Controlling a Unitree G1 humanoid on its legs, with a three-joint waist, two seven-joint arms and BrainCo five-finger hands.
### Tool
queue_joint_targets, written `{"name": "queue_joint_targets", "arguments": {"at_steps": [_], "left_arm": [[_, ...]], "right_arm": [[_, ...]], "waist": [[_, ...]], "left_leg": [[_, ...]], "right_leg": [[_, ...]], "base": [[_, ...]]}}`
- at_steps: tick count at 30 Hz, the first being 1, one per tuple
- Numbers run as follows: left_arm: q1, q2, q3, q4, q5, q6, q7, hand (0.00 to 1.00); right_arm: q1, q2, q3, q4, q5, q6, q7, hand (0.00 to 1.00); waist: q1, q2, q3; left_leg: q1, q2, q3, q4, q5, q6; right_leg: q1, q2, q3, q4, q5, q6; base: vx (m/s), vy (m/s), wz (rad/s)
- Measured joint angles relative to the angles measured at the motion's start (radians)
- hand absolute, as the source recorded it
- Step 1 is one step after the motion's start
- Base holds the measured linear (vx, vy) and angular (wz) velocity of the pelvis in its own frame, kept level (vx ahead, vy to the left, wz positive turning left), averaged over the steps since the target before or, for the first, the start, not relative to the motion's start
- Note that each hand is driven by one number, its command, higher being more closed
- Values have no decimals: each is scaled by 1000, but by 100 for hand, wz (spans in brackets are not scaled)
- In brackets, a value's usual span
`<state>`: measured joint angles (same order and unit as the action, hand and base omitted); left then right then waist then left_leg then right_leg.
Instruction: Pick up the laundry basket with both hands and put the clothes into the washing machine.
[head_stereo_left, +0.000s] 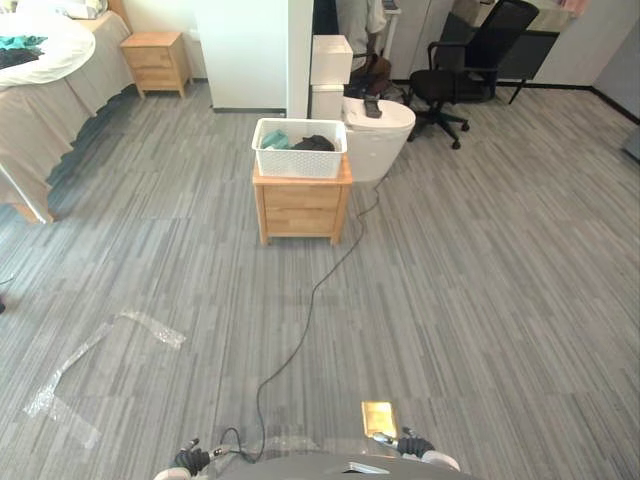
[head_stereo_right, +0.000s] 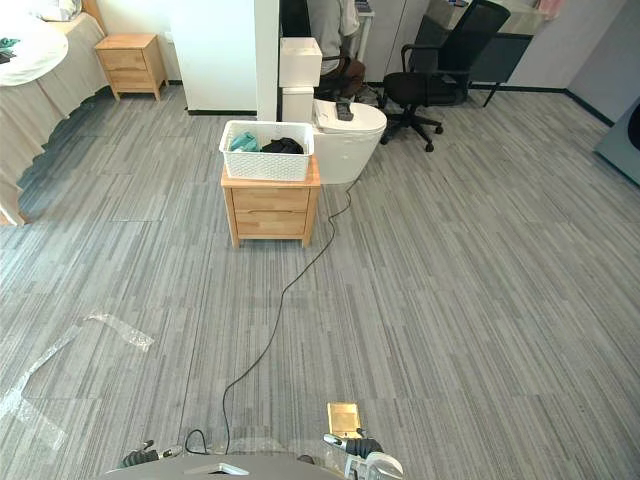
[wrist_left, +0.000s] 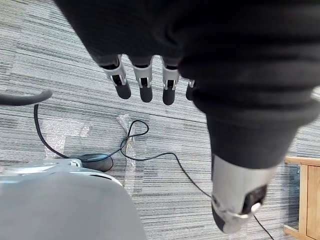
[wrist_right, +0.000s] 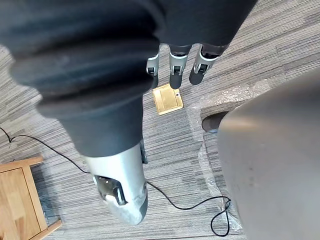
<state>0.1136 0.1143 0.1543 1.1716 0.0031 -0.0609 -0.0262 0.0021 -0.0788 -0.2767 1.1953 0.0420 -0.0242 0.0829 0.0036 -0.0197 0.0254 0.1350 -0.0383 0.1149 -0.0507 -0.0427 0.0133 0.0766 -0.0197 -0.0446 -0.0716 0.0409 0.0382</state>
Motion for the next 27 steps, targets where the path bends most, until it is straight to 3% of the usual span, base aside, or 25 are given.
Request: {"name": "queue_joint_targets", "arguments": {"at_steps": [27], "left_arm": [[-1,6,-9,19,0,0,19,0]], "right_arm": [[2,8,0,0,1,-2,0,0]], "waist": [[-1,-7,-3]], "left_leg": [[7,0,-4,-3,3,4]], "right_leg": [[9,-1,-15,-3,-1,0]], "base": [[-29,-12,1]]}}
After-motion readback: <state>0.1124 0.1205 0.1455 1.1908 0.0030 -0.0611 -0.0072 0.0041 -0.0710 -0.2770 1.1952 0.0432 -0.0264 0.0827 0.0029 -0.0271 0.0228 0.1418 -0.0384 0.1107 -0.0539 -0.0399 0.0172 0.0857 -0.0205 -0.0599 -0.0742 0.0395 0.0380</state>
